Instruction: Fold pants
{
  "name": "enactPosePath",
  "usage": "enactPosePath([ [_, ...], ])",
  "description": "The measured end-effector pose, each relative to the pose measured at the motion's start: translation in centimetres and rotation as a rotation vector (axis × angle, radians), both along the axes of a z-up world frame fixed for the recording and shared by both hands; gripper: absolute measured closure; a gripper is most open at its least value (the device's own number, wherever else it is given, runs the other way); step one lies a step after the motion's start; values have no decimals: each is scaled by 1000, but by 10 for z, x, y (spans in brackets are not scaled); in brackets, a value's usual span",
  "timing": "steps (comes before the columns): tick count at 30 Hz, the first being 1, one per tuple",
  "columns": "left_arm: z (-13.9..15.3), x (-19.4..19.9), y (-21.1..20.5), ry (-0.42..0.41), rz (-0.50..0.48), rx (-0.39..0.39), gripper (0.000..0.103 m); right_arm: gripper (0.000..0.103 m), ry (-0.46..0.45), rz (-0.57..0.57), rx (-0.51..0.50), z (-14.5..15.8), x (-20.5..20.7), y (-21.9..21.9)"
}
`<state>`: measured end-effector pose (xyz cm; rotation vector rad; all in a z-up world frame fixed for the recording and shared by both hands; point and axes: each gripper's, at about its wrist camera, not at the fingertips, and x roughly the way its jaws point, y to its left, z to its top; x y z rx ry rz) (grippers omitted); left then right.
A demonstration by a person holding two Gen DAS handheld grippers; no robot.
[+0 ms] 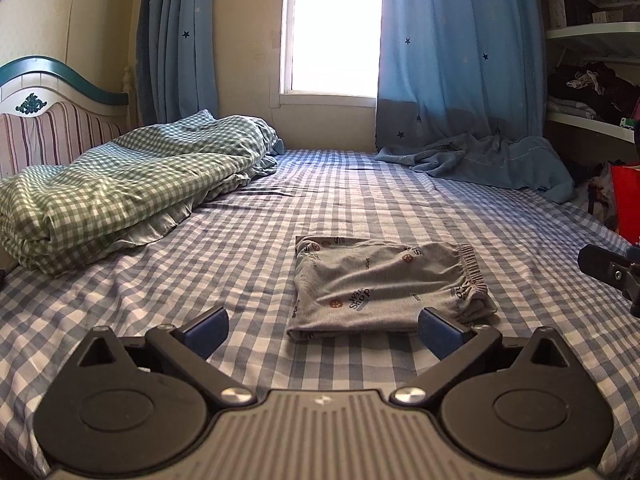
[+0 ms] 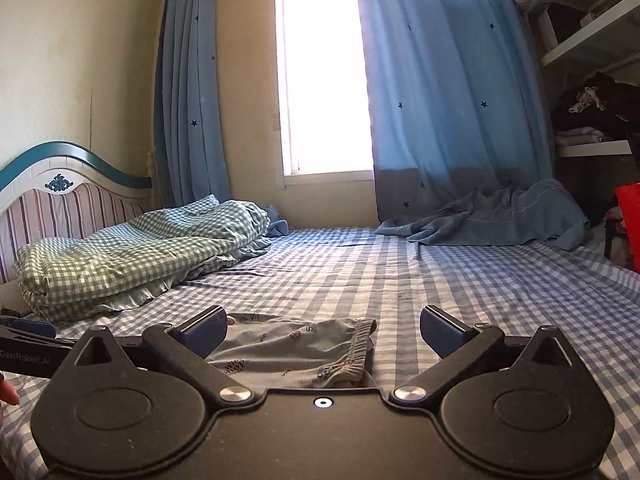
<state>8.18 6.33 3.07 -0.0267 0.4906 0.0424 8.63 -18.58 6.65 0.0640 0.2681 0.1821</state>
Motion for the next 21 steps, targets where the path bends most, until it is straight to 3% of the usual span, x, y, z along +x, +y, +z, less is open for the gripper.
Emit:
enactPosePath([
  [13, -33, -42, -12, -21, 48, 3, 1, 1, 77, -100, -52, -36, -49, 5],
  [21, -66, -54, -10, 48, 39, -45, 1, 1, 146, -99, -37, -61, -60, 13],
])
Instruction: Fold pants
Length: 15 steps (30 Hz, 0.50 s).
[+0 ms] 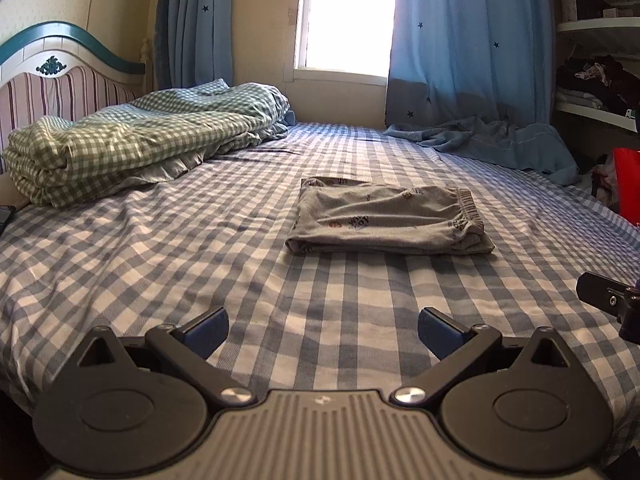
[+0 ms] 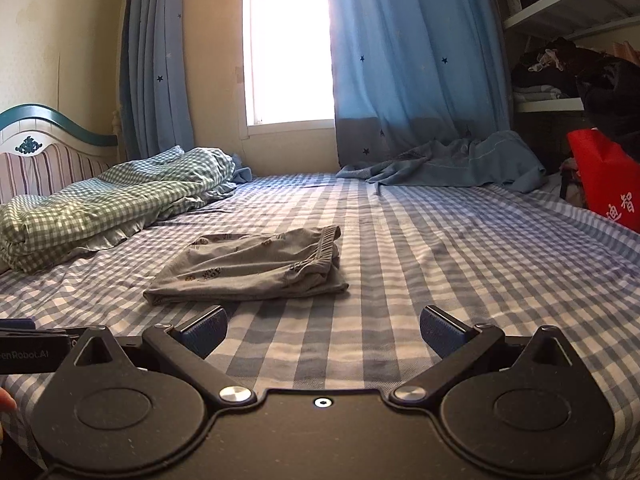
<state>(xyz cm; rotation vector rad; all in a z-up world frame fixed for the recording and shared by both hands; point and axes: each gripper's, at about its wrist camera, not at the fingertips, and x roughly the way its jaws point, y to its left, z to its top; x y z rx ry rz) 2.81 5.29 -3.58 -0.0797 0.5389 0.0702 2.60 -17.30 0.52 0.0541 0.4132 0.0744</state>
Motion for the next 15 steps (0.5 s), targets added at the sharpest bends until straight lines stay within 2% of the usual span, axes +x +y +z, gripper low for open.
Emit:
enactPosePath([
  [5, -13, -2, 3, 38, 21, -1, 1, 1, 4, 6, -10, -8, -4, 5],
  [15, -16, -1, 4, 59, 31, 24, 1, 1, -13, 14, -1, -22, -14, -3],
])
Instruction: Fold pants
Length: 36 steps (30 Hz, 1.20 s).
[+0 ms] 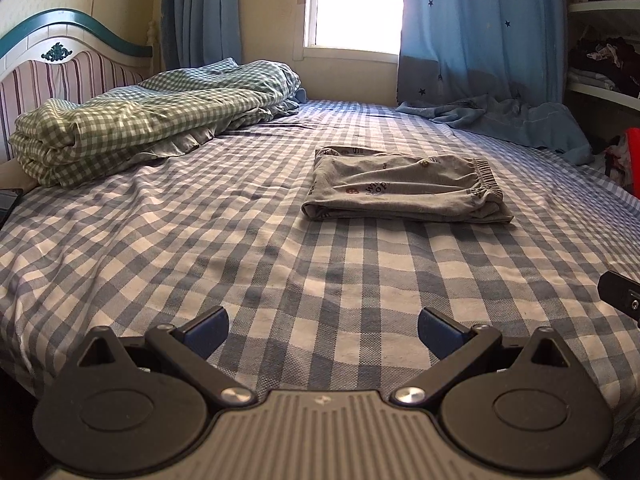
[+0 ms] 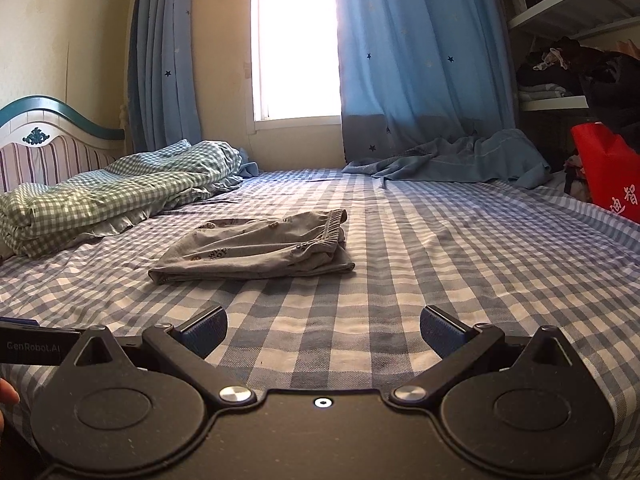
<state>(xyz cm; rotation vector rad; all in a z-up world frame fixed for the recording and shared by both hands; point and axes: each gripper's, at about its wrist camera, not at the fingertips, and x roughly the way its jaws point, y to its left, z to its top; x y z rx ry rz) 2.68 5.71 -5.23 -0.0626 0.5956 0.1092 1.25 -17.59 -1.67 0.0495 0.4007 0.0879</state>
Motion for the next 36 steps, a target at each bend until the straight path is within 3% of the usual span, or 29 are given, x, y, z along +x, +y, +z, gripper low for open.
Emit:
enactPosePath([
  [36, -2, -1, 0, 5, -2, -6, 1, 1, 25, -13, 2, -5, 0, -7],
])
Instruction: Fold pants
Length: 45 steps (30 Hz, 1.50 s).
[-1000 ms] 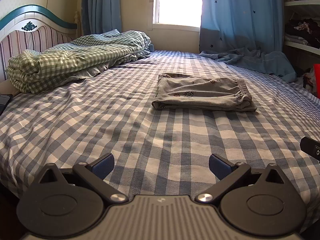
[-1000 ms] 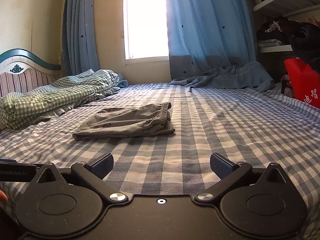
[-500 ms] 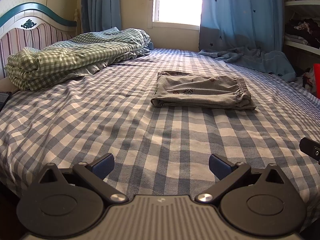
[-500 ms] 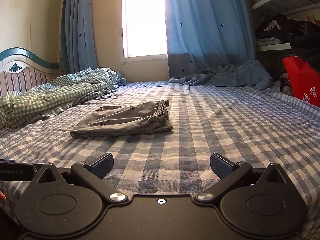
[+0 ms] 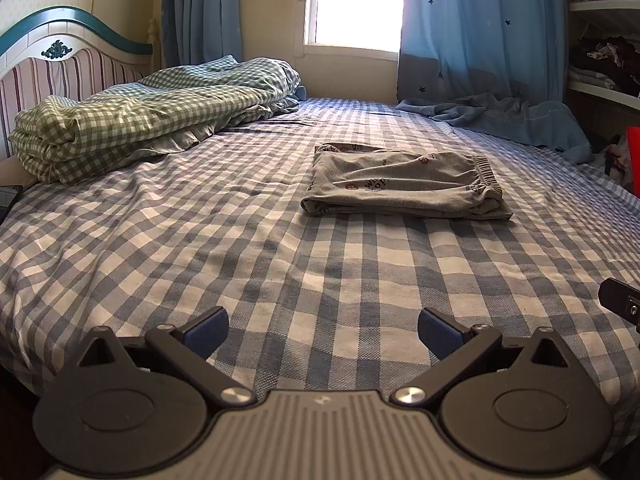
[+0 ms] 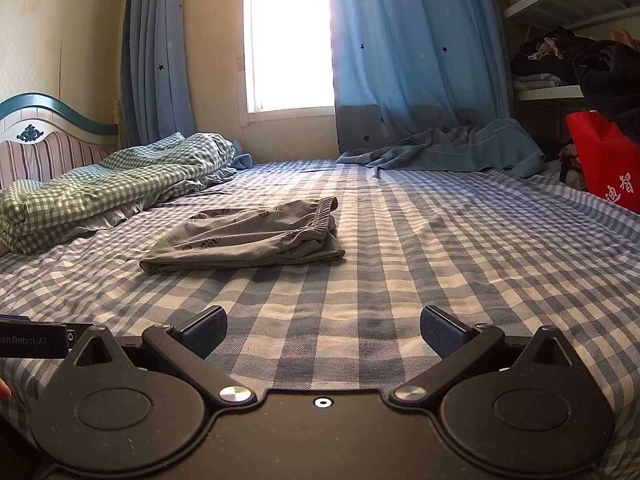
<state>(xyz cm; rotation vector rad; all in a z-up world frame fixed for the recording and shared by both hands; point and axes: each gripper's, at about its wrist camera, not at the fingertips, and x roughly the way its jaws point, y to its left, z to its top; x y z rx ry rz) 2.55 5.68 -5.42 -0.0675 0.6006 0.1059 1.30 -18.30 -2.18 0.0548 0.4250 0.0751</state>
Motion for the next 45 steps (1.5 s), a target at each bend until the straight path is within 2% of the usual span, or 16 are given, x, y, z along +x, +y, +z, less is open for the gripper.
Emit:
enactPosePath([
  [45, -2, -1, -1, 5, -4, 2, 1, 1, 11, 6, -3, -7, -1, 0],
])
